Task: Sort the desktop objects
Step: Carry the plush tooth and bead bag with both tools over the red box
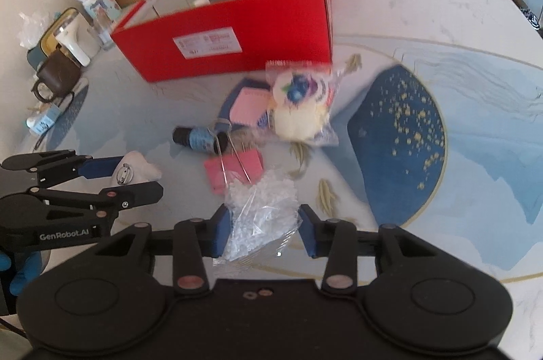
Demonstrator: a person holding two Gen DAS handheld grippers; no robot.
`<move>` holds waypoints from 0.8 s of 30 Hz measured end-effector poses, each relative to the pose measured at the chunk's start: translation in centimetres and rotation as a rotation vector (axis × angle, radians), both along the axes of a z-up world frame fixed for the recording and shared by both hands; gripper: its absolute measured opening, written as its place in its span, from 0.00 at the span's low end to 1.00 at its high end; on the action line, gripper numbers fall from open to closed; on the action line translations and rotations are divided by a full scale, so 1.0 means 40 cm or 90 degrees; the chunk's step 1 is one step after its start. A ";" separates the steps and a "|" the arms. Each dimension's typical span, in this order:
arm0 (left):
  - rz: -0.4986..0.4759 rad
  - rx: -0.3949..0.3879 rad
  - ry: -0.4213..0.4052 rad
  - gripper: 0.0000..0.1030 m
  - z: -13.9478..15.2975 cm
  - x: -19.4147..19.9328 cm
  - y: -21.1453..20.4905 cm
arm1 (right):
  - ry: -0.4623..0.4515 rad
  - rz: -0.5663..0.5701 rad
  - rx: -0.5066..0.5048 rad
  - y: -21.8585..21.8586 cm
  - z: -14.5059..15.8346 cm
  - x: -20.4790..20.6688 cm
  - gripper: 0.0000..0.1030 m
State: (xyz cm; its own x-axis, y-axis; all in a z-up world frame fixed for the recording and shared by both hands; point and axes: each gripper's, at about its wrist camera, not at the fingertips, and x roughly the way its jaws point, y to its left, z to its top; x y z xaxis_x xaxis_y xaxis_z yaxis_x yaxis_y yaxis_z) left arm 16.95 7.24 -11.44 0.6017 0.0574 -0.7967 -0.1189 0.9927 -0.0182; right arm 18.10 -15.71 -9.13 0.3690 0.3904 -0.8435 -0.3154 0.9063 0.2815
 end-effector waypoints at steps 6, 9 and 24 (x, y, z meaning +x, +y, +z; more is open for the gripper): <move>0.028 -0.012 -0.027 0.53 0.078 0.025 0.028 | -0.026 0.003 0.030 0.008 0.070 0.030 0.40; 0.037 -0.015 -0.041 0.53 0.113 0.042 0.043 | -0.040 0.002 0.047 0.012 0.106 0.051 0.40; 0.065 0.032 -0.112 0.53 0.259 0.162 0.144 | -0.126 0.038 0.057 0.068 0.253 0.211 0.41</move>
State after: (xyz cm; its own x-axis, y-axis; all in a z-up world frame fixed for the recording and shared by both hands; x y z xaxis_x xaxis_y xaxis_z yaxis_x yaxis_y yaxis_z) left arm 23.45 13.01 -1.09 0.7208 0.1621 -0.6739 -0.2188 0.9758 0.0007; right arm 26.55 -12.99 0.98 0.4977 0.4861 -0.7183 -0.4245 0.8588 0.2870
